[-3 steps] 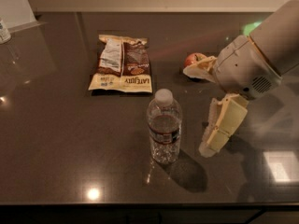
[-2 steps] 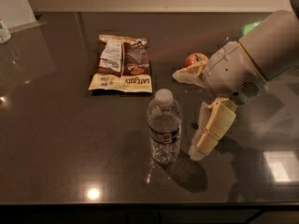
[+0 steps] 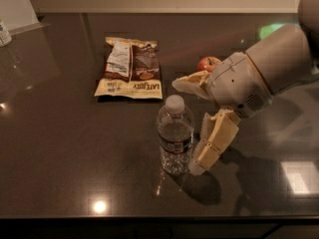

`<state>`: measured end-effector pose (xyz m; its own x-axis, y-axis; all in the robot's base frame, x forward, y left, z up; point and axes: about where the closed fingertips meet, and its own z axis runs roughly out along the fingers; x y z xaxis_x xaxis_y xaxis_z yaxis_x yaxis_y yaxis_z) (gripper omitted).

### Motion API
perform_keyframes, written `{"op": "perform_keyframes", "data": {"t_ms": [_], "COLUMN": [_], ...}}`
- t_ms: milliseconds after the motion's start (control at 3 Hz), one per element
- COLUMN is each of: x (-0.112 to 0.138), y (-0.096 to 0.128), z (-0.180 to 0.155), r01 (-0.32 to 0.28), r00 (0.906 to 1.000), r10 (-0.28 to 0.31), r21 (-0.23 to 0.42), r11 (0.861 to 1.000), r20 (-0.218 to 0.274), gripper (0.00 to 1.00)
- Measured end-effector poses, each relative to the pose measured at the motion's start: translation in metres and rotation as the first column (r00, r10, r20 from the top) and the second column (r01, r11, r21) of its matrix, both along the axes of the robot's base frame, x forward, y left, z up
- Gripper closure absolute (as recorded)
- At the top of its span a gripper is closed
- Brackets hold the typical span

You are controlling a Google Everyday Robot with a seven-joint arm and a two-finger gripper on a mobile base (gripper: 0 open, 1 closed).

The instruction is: Knock water bottle over

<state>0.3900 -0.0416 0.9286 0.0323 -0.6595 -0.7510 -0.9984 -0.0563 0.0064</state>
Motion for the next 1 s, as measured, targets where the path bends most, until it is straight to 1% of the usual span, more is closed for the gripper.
{"op": "perform_keyframes", "data": {"t_ms": [333,1000], "x": [-0.0028,-0.006], "y": [0.0072,0.0126], "z": [-0.0009,0.0017], "r01": [-0.022,-0.038], "r00": [0.9998,0.9992], "r10": [0.022,0.039], "r21": [0.044,0.09], "r11": [0.999,0.995], "r20": [-0.002,-0.012], "gripper": [0.18,0.65]}}
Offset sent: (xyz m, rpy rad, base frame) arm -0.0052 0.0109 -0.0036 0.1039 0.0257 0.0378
